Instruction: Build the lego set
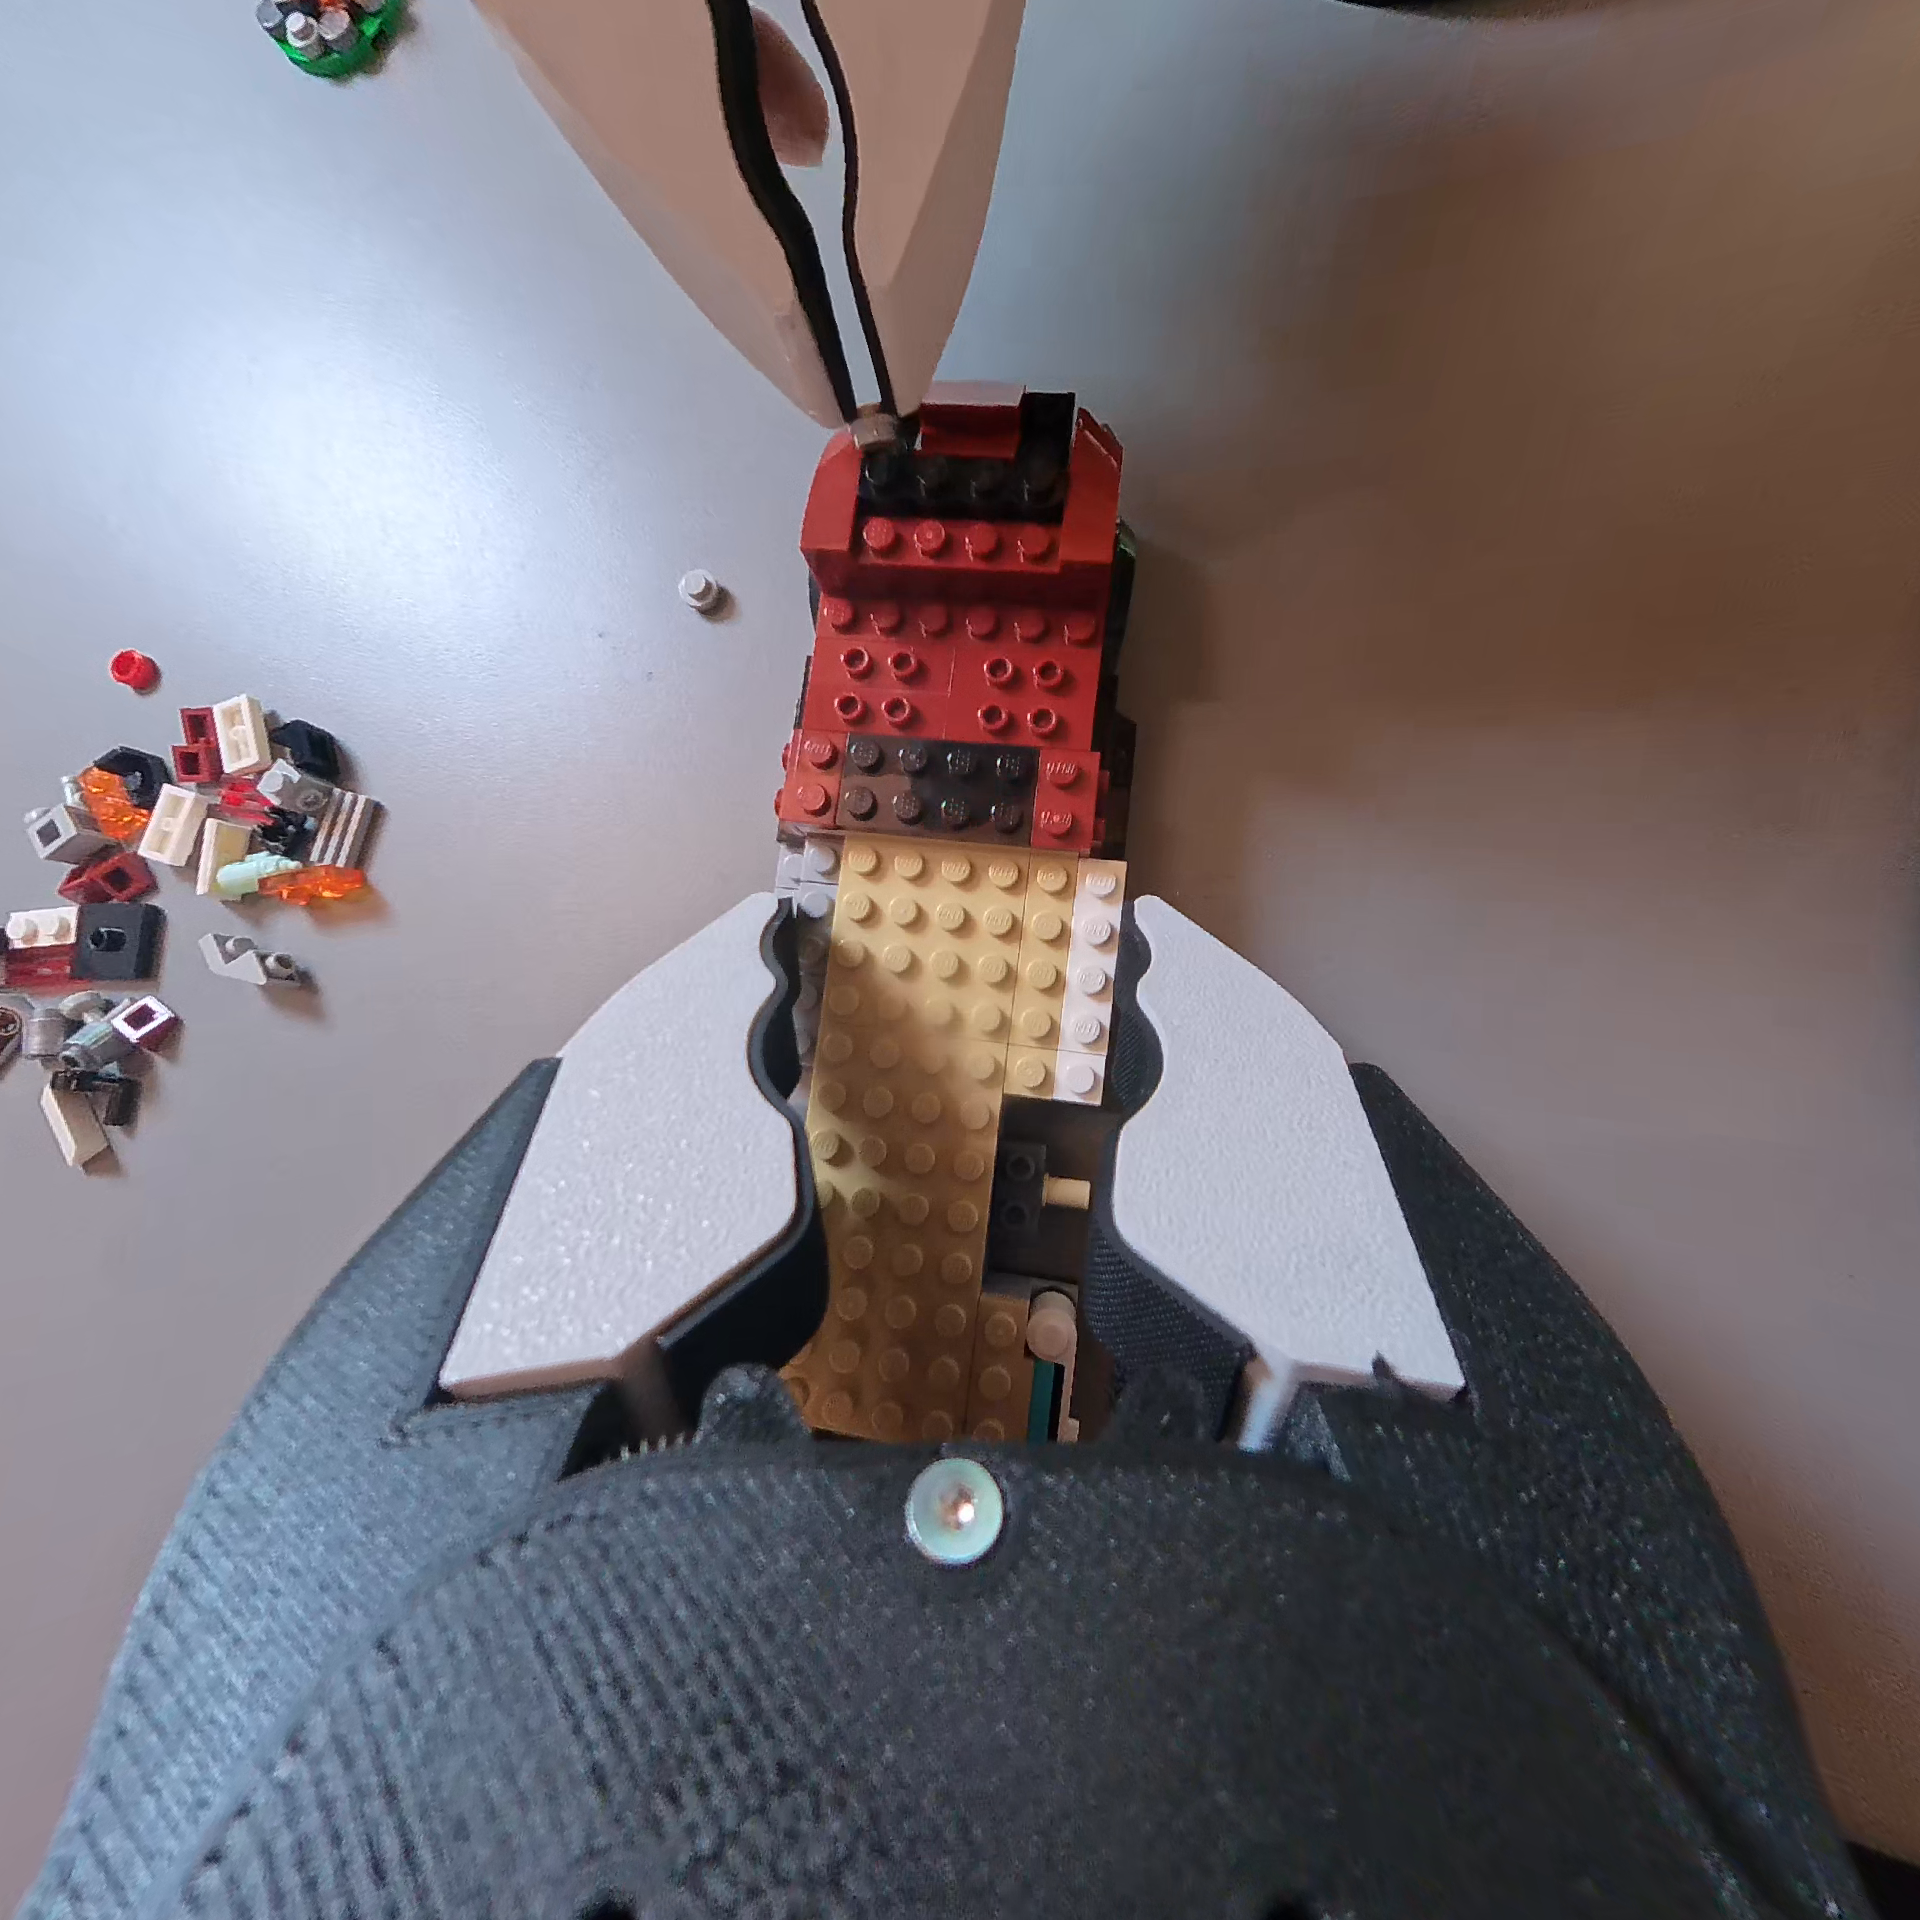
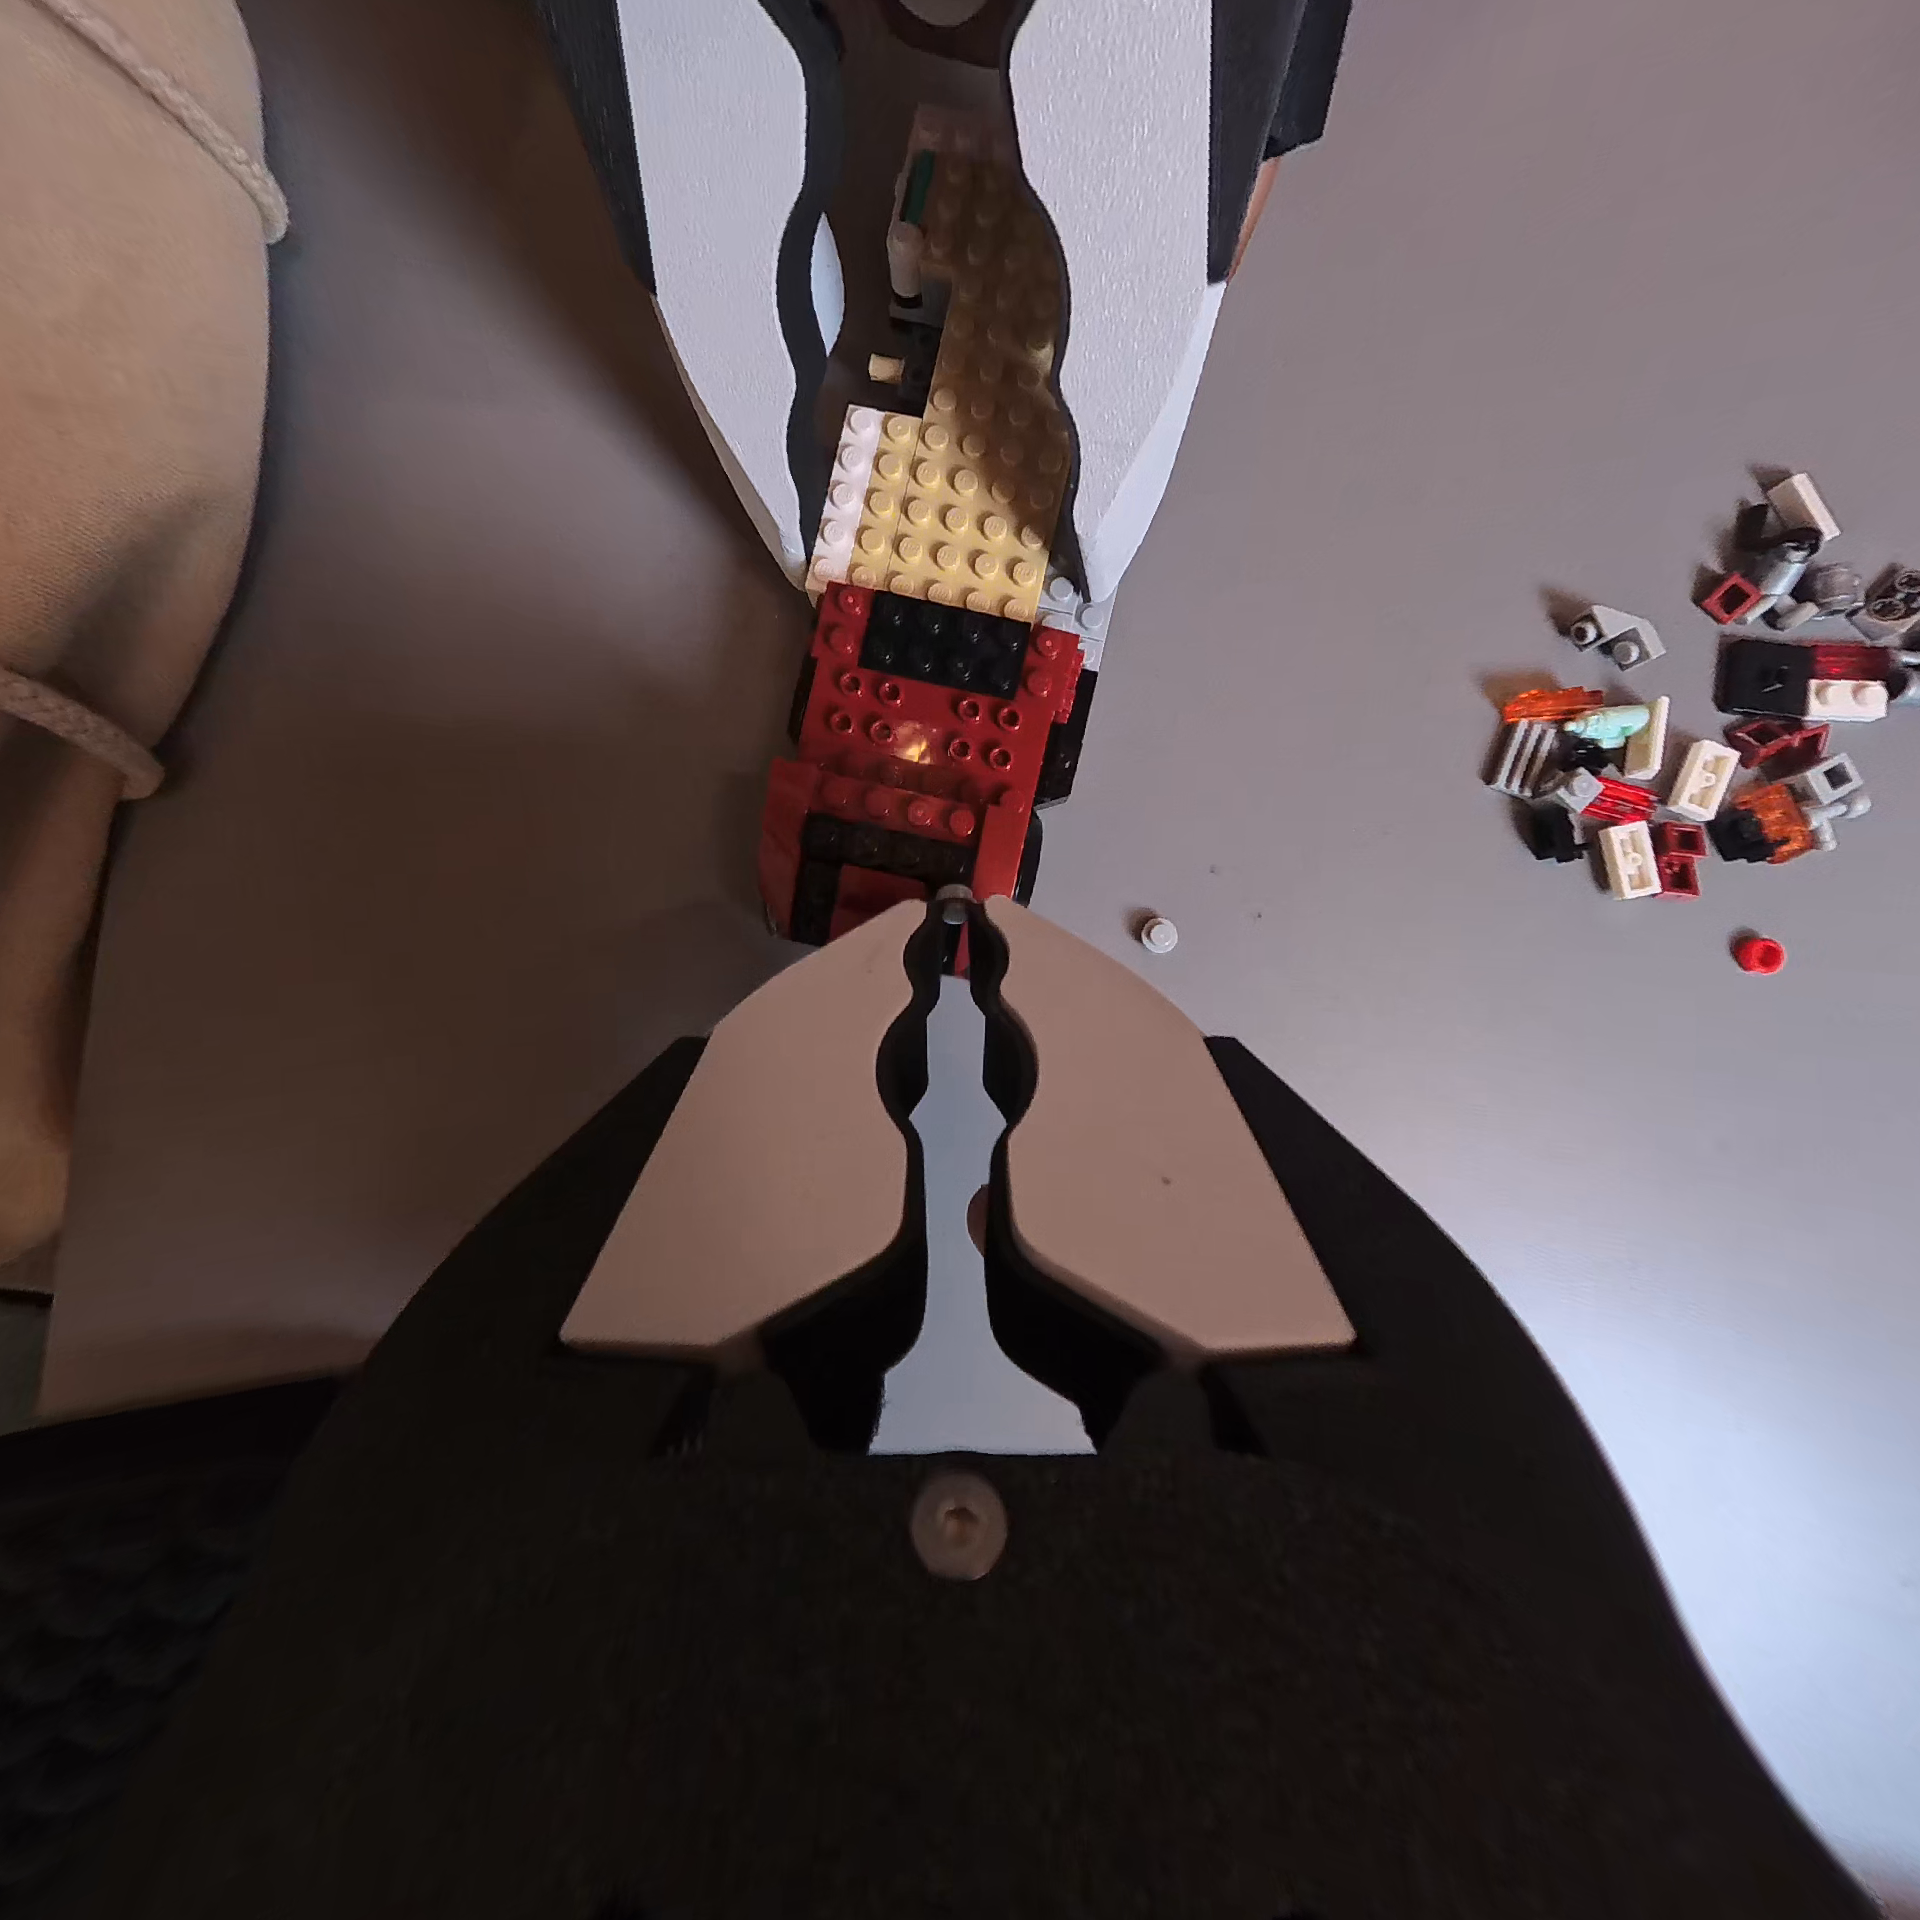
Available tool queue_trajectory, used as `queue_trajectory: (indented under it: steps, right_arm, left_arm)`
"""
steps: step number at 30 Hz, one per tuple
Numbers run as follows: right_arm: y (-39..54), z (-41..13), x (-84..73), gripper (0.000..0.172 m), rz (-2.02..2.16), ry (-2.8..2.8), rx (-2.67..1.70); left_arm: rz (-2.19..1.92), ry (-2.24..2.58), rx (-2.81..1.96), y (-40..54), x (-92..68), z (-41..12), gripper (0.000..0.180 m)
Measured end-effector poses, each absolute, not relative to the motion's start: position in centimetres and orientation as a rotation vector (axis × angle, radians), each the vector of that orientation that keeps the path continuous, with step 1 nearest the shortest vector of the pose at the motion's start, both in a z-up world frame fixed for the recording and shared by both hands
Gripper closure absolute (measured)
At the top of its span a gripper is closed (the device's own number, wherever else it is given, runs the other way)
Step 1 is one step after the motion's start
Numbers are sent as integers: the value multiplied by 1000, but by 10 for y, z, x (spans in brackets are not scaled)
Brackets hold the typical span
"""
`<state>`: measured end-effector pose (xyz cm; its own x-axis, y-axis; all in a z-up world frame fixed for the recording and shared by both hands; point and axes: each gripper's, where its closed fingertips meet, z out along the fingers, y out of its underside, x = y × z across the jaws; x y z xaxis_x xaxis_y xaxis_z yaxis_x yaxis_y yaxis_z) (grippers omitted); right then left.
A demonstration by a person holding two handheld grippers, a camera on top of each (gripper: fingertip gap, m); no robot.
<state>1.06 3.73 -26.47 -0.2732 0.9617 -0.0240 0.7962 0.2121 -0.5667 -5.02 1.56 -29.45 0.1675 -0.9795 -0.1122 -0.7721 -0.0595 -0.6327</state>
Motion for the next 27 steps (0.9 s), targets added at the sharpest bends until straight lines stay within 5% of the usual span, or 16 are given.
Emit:
queue_trajectory:
  steps: [27]
  right_arm:
    - [33, -266, 12, 165, 689, -2260, -1731]
  left_arm:
    - [-471, 1653, -1862, 16, -50, -295, 121]
